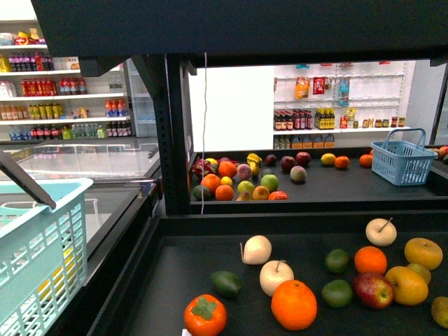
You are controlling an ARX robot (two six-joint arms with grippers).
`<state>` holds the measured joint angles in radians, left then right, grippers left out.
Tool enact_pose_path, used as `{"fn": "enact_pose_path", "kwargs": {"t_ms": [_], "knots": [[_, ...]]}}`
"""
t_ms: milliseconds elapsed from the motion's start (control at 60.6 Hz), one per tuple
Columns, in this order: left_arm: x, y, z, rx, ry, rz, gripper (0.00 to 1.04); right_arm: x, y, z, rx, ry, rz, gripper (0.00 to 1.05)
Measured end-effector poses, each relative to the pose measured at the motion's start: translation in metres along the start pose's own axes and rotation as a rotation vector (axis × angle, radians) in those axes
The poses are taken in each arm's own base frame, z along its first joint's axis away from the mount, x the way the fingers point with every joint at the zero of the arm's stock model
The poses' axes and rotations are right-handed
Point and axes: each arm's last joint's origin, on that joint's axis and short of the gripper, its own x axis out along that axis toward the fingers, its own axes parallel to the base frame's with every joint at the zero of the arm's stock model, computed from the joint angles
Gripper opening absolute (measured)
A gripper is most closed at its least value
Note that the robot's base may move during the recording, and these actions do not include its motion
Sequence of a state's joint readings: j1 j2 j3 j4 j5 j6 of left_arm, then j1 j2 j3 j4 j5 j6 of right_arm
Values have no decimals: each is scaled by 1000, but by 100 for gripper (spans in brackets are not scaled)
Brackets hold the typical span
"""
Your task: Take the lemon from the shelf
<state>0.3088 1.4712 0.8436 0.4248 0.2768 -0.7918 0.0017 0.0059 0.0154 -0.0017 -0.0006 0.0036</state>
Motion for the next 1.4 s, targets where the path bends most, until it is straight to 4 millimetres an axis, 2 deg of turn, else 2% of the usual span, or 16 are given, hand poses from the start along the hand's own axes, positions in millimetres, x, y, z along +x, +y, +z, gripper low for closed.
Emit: {"fn": "enact_pose_path", "kwargs": {"t_ms": [116, 198, 330, 380, 429, 495, 578, 710, 776, 1056, 1403], "knots": [[-33, -17, 6, 181, -15, 57, 97, 0, 0, 0, 0, 0, 0, 102], [-67, -31, 9, 315, -36, 57, 97, 0, 0, 0, 0, 0, 0, 102], [-115, -49, -2, 496, -106, 36, 96, 0, 0, 0, 0, 0, 0, 102], [-134, -55, -13, 621, -147, -65, 86, 0, 0, 0, 0, 0, 0, 102], [-151, -55, -30, 705, -165, -81, 77, 0, 0, 0, 0, 0, 0, 102], [-173, -45, -63, 775, -145, -69, 63, 0, 0, 0, 0, 0, 0, 102], [-190, -30, -86, 816, -139, -106, 47, 0, 0, 0, 0, 0, 0, 102], [-195, -15, -99, 828, -176, -106, 22, 0, 0, 0, 0, 0, 0, 102], [-200, -3, -110, 833, -153, -98, 2, 0, 0, 0, 0, 0, 0, 102], [-198, 15, -126, 837, -164, -103, 3, 0, 0, 0, 0, -1, 0, 102], [-195, 27, -136, 836, -167, -104, 3, 0, 0, 0, 0, -1, 0, 102]]}}
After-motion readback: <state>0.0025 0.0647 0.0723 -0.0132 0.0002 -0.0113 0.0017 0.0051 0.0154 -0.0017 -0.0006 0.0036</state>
